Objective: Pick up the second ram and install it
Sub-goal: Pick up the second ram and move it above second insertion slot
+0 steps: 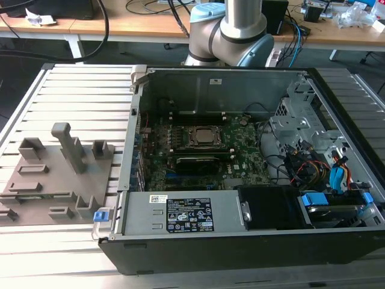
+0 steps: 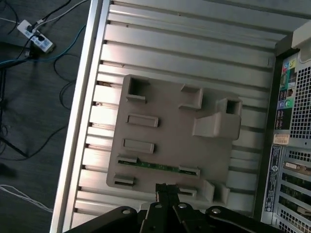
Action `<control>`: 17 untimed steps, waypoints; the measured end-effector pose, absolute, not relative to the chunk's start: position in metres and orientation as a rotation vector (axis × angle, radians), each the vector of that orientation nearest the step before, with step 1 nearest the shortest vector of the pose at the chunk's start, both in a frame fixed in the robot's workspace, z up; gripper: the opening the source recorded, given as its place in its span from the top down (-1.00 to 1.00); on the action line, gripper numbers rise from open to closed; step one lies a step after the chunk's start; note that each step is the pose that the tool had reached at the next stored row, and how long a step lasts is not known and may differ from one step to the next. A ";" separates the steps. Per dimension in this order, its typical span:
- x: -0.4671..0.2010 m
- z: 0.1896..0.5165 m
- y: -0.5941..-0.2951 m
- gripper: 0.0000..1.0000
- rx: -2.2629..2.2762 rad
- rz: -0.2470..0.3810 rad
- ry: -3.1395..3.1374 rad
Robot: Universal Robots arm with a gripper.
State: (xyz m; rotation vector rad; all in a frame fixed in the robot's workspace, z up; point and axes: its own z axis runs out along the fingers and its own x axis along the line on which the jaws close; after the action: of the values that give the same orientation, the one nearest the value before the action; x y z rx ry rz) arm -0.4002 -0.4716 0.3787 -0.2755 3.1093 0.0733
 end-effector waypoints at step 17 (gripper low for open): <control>-0.400 0.379 -0.472 0.79 -0.691 0.077 3.051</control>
State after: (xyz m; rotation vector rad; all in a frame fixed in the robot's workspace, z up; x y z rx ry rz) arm -0.4002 -0.4716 0.3787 -0.6906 3.0507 0.0768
